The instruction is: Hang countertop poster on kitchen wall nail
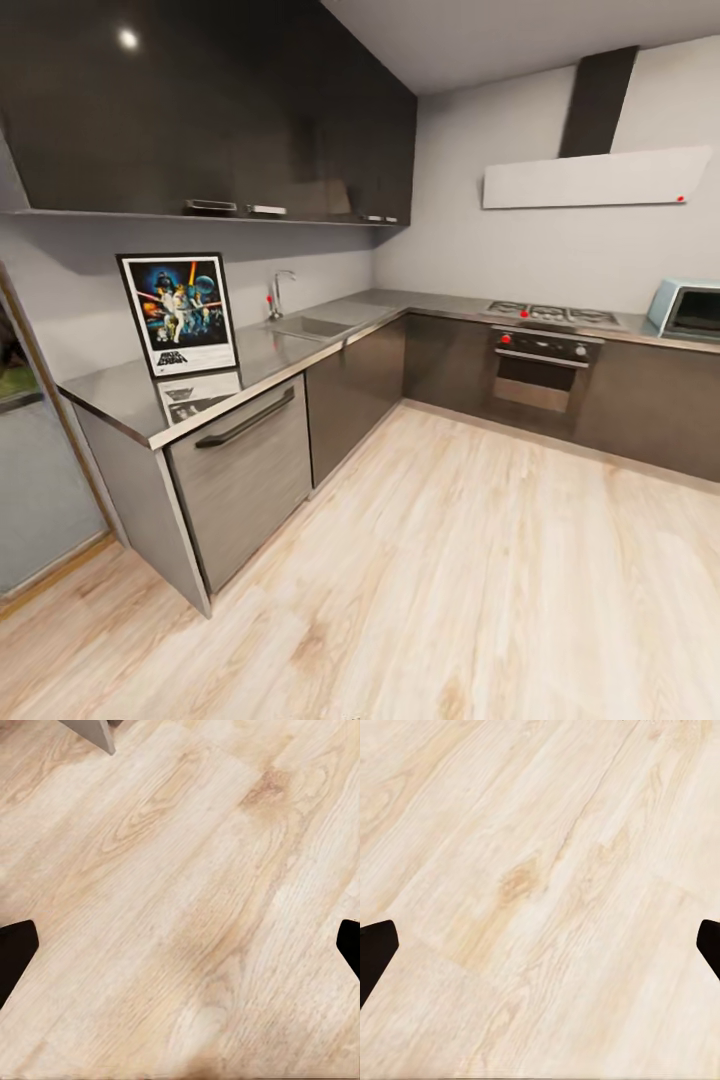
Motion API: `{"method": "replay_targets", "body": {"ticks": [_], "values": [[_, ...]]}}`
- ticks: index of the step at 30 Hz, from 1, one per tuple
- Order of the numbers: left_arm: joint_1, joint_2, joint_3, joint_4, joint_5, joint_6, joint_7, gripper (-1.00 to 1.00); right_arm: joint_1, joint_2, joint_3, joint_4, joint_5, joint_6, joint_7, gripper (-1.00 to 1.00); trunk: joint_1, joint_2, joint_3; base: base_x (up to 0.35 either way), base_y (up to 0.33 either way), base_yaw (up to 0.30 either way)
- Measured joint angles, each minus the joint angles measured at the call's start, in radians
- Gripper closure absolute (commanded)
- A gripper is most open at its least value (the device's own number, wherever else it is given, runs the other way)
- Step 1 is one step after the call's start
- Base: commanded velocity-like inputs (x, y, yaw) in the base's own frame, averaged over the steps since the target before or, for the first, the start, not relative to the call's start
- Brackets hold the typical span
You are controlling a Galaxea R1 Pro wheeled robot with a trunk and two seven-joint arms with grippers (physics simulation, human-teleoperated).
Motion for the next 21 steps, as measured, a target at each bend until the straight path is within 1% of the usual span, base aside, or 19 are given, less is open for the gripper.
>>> {"method": "replay_targets", "body": {"ticks": [8, 11, 16, 21], "values": [[0.000, 0.000, 0.001, 0.001, 0.000, 0.000, 0.001, -1.00, 0.000, 0.000, 0.001, 0.000, 0.000, -0.002, -0.002, -1.00, 0.000, 0.000, 0.000, -0.042, 0.089, 0.275], [0.000, 0.000, 0.001, 0.001, 0.000, 0.000, 0.001, -1.00, 0.000, 0.000, 0.001, 0.000, 0.000, -0.002, -0.002, -1.00, 0.000, 0.000, 0.000, -0.080, 0.229, 0.203], [0.000, 0.000, 0.001, 0.001, 0.000, 0.000, 0.001, -1.00, 0.000, -0.001, 0.001, 0.000, 0.000, -0.001, -0.001, -1.00, 0.000, 0.000, 0.000, -0.112, 0.266, 0.080], [0.000, 0.000, 0.001, 0.000, 0.001, 0.000, 0.001, -1.00, 0.000, 0.000, 0.001, 0.002, 0.000, -0.002, -0.001, -1.00, 0.000, 0.000, -0.001, -0.119, 0.276, 0.202]]}}
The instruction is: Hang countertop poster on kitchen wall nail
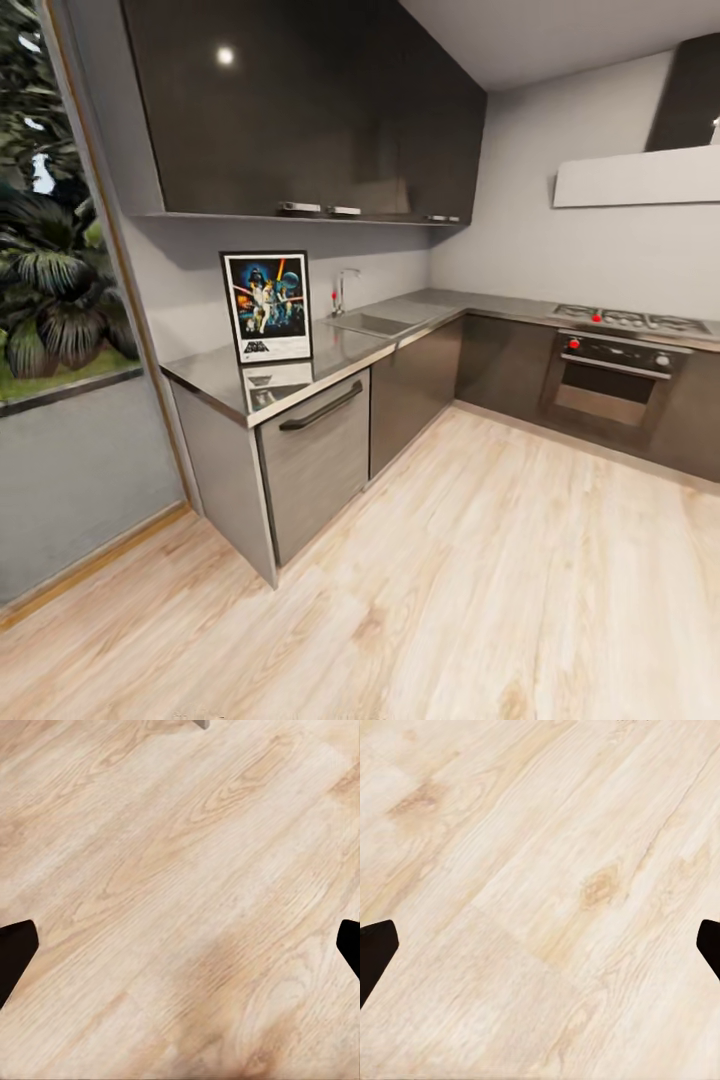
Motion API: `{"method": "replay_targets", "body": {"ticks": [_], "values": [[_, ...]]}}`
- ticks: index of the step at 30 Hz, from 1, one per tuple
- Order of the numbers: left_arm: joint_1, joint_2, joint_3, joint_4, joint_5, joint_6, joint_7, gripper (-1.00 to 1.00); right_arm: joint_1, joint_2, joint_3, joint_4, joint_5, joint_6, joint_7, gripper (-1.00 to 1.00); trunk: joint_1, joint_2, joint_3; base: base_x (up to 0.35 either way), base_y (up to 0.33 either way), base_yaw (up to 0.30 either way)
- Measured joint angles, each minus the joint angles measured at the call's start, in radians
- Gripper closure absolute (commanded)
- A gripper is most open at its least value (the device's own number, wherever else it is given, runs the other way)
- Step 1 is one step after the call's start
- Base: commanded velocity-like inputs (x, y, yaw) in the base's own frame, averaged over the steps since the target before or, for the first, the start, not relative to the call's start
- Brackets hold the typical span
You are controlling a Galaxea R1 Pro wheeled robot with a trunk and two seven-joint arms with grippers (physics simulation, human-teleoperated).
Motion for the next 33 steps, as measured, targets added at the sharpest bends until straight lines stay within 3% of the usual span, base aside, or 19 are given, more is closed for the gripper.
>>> {"method": "replay_targets", "body": {"ticks": [21, 27, 33], "values": [[0.000, 0.000, 0.002, 0.000, 0.000, -0.003, 0.000, -1.00, 0.000, 0.000, -0.001, 0.011, 0.000, 0.000, -0.002, -1.00, 0.000, 0.000, -0.009, -0.053, 0.291, 0.270], [0.000, 0.000, 0.002, -0.001, 0.000, -0.003, 0.000, -1.00, 0.000, 0.003, 0.001, 0.013, 0.000, -0.001, -0.070, -1.00, 0.000, 0.000, -0.012, 0.000, 0.310, 0.273], [0.000, 0.000, 0.002, -0.001, 0.000, -0.003, 0.000, -1.00, 0.000, 0.004, 0.002, 0.013, 0.001, -0.001, -0.097, -1.00, 0.000, 0.000, -0.015, 0.054, 0.335, 0.273]]}}
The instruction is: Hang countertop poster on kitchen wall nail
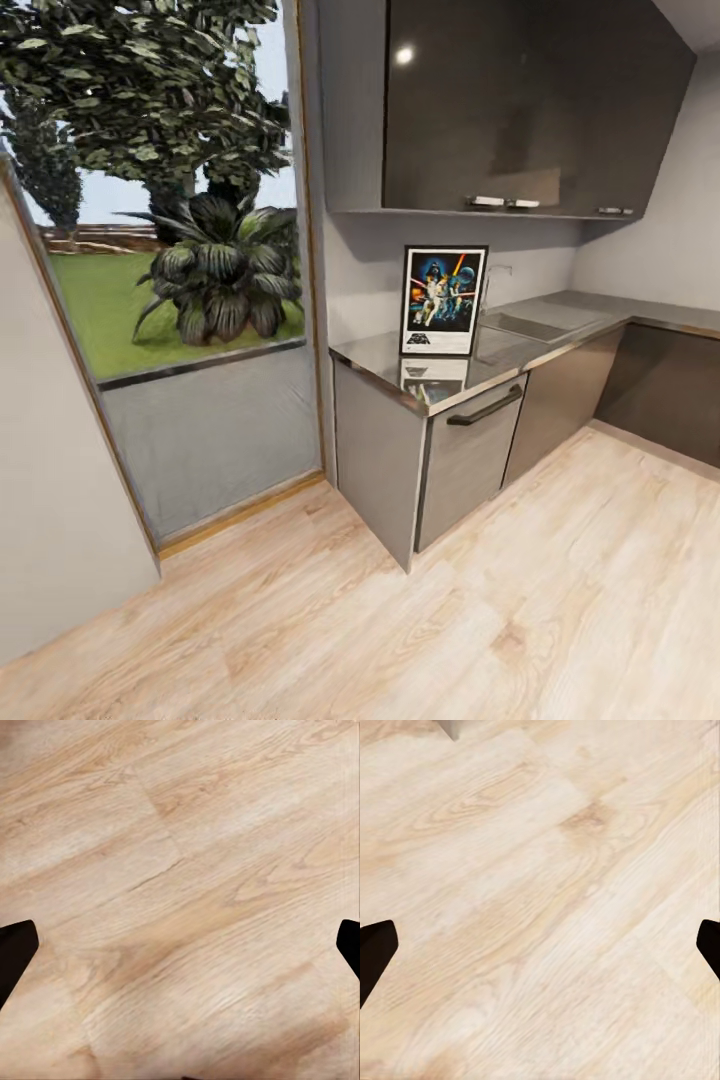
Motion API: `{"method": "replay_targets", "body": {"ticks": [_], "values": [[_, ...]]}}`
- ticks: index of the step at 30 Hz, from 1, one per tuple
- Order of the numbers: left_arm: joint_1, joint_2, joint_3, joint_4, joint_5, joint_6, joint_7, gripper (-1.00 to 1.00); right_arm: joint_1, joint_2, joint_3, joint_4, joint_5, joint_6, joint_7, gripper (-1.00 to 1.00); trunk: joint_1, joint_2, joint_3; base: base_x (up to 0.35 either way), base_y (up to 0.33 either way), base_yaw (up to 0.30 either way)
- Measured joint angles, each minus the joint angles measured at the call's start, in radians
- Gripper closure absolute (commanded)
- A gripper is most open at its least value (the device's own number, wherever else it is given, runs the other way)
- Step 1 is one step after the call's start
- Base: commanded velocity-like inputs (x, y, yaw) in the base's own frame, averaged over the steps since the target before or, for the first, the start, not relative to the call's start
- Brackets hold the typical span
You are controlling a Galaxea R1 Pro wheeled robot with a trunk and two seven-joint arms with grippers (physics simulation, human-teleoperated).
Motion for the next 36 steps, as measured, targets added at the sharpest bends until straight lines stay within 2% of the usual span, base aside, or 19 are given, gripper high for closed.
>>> {"method": "replay_targets", "body": {"ticks": [6, 11, 19, 32, 35, 36], "values": [[0.000, 0.000, 0.000, 0.000, 0.000, 0.000, 0.000, -1.00, 0.000, 0.001, 0.000, 0.001, 0.000, 0.002, -0.004, -1.00, 0.000, 0.000, -0.003, 0.127, 0.337, 0.238], [0.000, 0.000, 0.000, 0.000, 0.000, 0.000, 0.000, -1.00, 0.000, -0.002, -0.001, 0.085, -0.001, 0.005, -0.003, -1.00, 0.000, 0.000, -0.004, 0.226, 0.290, 0.049], [0.000, 0.000, 0.000, 0.000, -0.001, 0.000, 0.000, -1.00, -0.001, -0.003, -0.001, 0.117, -0.001, 0.003, -0.003, -1.00, 0.000, 0.000, -0.004, 0.296, 0.185, 0.007], [0.000, 0.000, 0.001, 0.001, -0.001, 0.000, 0.002, -1.00, -0.001, -0.003, -0.003, 0.115, -0.001, 0.001, -0.003, -1.00, 0.000, 0.000, -0.004, 0.309, 0.077, 0.000], [0.000, 0.000, 0.028, 0.001, -0.001, 0.000, 0.003, -1.00, -0.001, 0.002, -0.002, 0.091, -0.002, -0.001, -0.004, -1.00, 0.000, 0.000, -0.004, 0.052, 0.005, 0.000], [0.000, 0.000, 0.037, 0.002, -0.001, 0.000, 0.003, -1.00, -0.002, 0.011, -0.001, 0.049, -0.002, -0.001, -0.006, -1.00, 0.000, 0.000, -0.004, 0.019, 0.002, 0.000]]}}
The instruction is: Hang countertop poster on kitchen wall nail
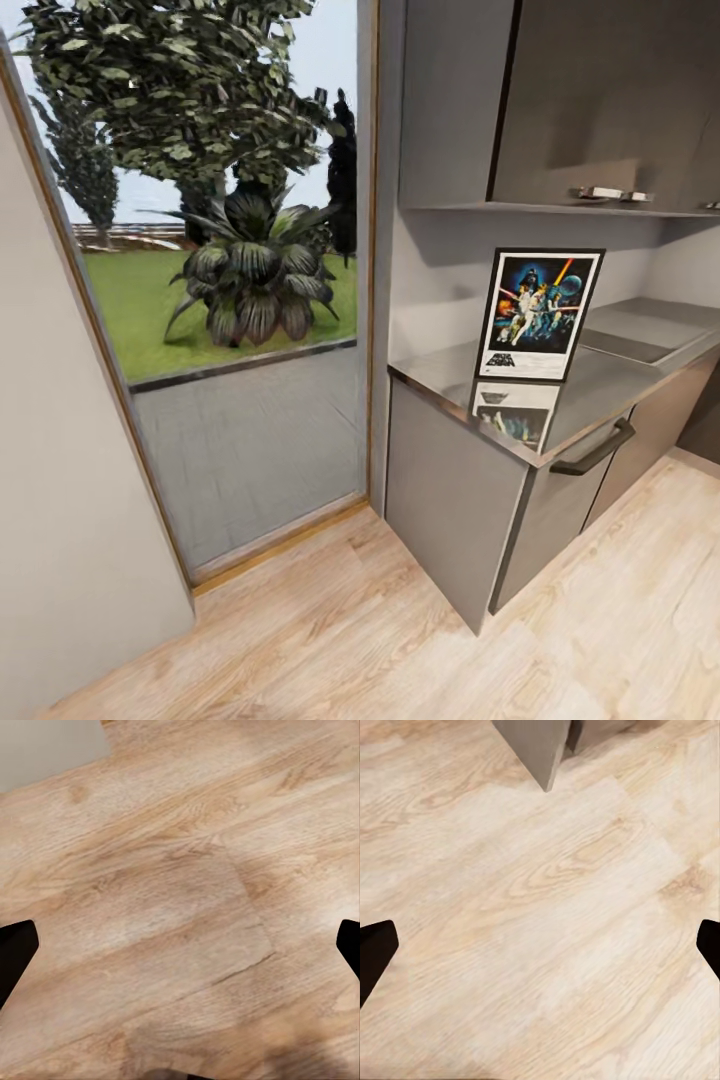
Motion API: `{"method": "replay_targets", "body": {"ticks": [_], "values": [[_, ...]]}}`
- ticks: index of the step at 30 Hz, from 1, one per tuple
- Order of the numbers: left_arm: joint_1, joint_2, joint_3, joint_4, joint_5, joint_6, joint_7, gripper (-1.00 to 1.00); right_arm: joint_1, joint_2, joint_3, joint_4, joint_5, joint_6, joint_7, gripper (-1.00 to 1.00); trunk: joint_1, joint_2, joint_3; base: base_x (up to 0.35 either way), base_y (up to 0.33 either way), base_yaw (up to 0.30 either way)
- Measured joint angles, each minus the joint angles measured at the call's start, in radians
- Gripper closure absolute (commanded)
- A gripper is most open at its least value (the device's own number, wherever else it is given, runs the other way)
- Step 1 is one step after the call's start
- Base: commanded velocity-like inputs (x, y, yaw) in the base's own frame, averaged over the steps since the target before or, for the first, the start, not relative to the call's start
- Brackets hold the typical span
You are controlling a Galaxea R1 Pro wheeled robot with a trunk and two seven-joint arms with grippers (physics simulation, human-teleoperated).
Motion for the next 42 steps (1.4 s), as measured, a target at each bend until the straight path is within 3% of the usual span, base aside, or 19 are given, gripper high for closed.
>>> {"method": "replay_targets", "body": {"ticks": [3, 5, 7, 10, 11, 12, 14, 15, 18, 20, 21, 22, 23, 25, 27, 29, 34, 37, 42], "values": [[0.000, 0.000, 0.007, 0.001, 0.000, 0.000, -0.001, -1.00, 0.000, 0.044, 0.001, -0.109, 0.000, 0.002, -0.053, -1.00, 0.000, 0.000, 0.000, 0.009, 0.001, 0.000], [0.000, 0.000, 0.009, 0.002, 0.000, 0.000, -0.002, -1.00, -0.004, 0.093, 0.017, -0.204, 0.002, 0.007, -0.181, -1.00, 0.000, 0.000, 0.000, 0.003, 0.000, 0.000], [0.000, 0.000, 0.009, 0.002, 0.000, 0.000, -0.002, -1.00, -0.010, 0.137, 0.086, -0.273, 0.012, 0.011, -0.317, -1.00, 0.000, 0.000, 0.000, 0.001, 0.000, 0.000], [0.000, 0.000, 0.010, 0.002, 0.001, 0.000, -0.002, -1.00, -0.023, 0.156, 0.175, -0.314, 0.018, 0.015, -0.421, -1.00, 0.000, 0.000, 0.000, 0.000, 0.000, 0.000], [0.000, 0.000, 0.010, 0.002, 0.001, 0.000, -0.003, -1.00, -0.037, 0.163, 0.241, -0.340, 0.022, 0.035, -0.491, -1.00, 0.000, 0.000, 0.000, 0.000, 0.000, 0.000], [0.000, 0.000, 0.010, 0.002, 0.001, 0.000, -0.003, -1.00, -0.045, 0.166, 0.272, -0.355, 0.021, 0.054, -0.528, -1.00, 0.000, 0.000, 0.000, 0.000, 0.000, 0.000], [0.000, 0.000, 0.010, 0.002, 0.001, 0.000, -0.003, -1.00, -0.061, 0.174, 0.329, -0.385, 0.022, 0.112, -0.597, -1.00, 0.000, 0.000, 0.000, 0.000, 0.000, 0.000], [0.000, 0.000, 0.010, 0.002, 0.001, 0.000, -0.003, -1.00, -0.078, 0.183, 0.374, -0.423, 0.024, 0.185, -0.656, -1.00, 0.000, 0.000, 0.000, 0.000, 0.000, 0.000], [0.000, 0.000, 0.010, 0.002, 0.001, 0.000, -0.003, -1.00, -0.119, 0.203, 0.427, -0.524, 0.020, 0.322, -0.729, -1.00, 0.000, 0.000, 0.000, 0.000, 0.000, 0.000], [0.000, 0.000, 0.010, 0.002, 0.001, 0.000, -0.003, -1.00, -0.182, 0.217, 0.455, -0.653, 0.018, 0.472, -0.767, -1.00, 0.000, 0.000, 0.000, 0.000, 0.000, 0.000], [0.000, 0.000, 0.010, 0.002, 0.001, 0.000, -0.003, -1.00, -0.236, 0.228, 0.462, -0.716, 0.018, 0.554, -0.777, -1.00, 0.000, 0.000, 0.000, 0.000, 0.000, 0.000], [0.000, 0.000, 0.010, 0.002, 0.001, 0.000, -0.003, -1.00, -0.254, 0.231, 0.463, -0.737, 0.016, 0.582, -0.779, -1.00, 0.000, 0.000, 0.000, 0.000, 0.000, 0.000], [0.000, 0.000, 0.010, 0.002, 0.001, 0.000, -0.003, -1.00, -0.325, 0.231, 0.467, -0.803, 0.013, 0.690, -0.830, -1.00, 0.000, 0.000, 0.000, 0.000, 0.000, 0.000], [0.000, 0.000, 0.010, 0.002, 0.001, 0.000, -0.003, -1.00, -0.418, 0.231, 0.469, -0.833, 0.009, 0.732, -0.898, -1.00, 0.000, 0.000, 0.000, 0.000, 0.000, 0.000], [0.000, 0.000, 0.010, 0.002, 0.001, 0.000, -0.003, -1.00, -0.515, 0.231, 0.472, -0.850, -0.030, 0.762, -1.013, -1.00, 0.000, 0.000, 0.000, 0.000, 0.000, 0.000], [0.000, 0.000, 0.010, 0.002, 0.001, 0.000, -0.003, -1.00, -0.559, 0.231, 0.473, -0.854, -0.055, 0.768, -1.080, -1.00, 0.000, 0.000, 0.000, 0.000, 0.000, 0.000], [0.000, 0.000, 0.010, 0.002, 0.001, 0.000, -0.003, -1.00, -0.633, 0.231, 0.474, -0.858, -0.078, 0.773, -1.249, -1.00, 0.000, 0.000, 0.000, 0.000, 0.000, 0.000], [0.000, 0.000, 0.010, 0.002, 0.001, 0.000, -0.003, -1.00, -0.650, 0.231, 0.475, -0.859, -0.082, 0.774, -1.317, -1.00, 0.000, 0.000, 0.000, 0.047, 0.000, 0.000], [0.000, 0.000, 0.010, 0.002, 0.001, 0.001, -0.003, -1.00, -0.658, 0.231, 0.476, -0.859, -0.083, 0.770, -1.357, -1.00, 0.000, 0.000, 0.000, 0.229, 0.000, 0.000]]}}
